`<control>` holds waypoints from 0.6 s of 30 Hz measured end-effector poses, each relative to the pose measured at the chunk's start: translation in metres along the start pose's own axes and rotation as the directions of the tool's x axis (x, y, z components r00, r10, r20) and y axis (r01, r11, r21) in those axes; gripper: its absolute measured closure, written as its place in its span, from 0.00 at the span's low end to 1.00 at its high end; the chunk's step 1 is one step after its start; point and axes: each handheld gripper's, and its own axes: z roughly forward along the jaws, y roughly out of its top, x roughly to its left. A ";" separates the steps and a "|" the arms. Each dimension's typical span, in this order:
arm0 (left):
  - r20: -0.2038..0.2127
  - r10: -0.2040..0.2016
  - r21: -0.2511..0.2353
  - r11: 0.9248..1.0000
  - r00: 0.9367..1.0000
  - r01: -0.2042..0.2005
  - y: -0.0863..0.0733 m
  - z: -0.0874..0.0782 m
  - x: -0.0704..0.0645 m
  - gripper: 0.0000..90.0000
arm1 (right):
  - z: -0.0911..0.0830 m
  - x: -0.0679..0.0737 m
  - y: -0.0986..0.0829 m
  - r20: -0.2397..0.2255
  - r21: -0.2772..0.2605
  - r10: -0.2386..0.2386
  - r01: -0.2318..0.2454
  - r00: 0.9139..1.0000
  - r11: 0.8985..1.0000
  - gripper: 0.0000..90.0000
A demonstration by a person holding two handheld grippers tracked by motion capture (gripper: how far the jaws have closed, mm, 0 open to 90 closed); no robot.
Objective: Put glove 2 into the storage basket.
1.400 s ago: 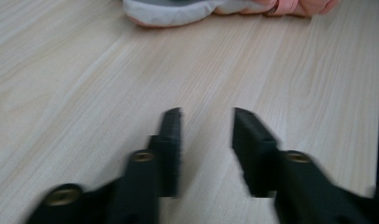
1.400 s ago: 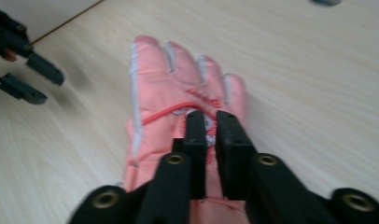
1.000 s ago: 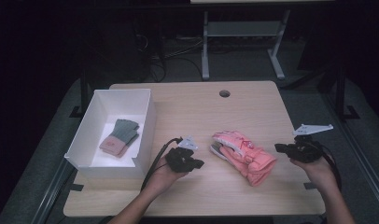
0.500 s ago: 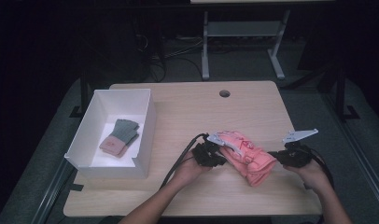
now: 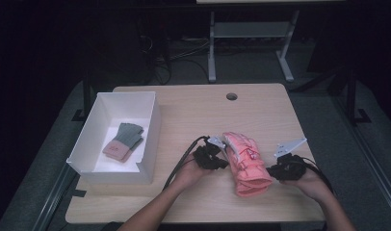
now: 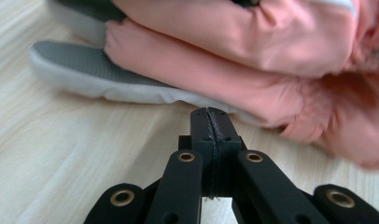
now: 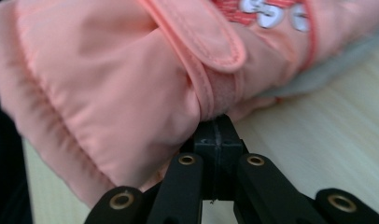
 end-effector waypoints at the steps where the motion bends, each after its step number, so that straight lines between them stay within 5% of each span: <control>1: 0.000 0.002 -0.002 1.000 1.000 -0.002 0.000 -0.002 0.002 1.00 | 0.003 0.003 0.002 -0.011 0.004 -0.014 0.014 1.000 1.000 1.00; 6: 0.001 0.009 -0.005 1.000 1.000 -0.009 0.000 -0.008 0.007 1.00 | 0.016 0.019 0.013 -0.052 0.014 -0.063 0.064 0.997 0.998 1.00; 10: 0.003 -0.022 0.002 1.000 1.000 0.022 -0.003 -0.014 0.015 1.00 | 0.026 0.029 0.023 -0.084 0.009 -0.087 0.088 0.993 0.996 1.00; 18: -0.022 -0.049 -0.013 0.999 0.999 0.048 -0.006 -0.027 0.025 1.00 | 0.038 0.042 0.037 -0.090 -0.050 -0.089 0.085 0.992 0.995 1.00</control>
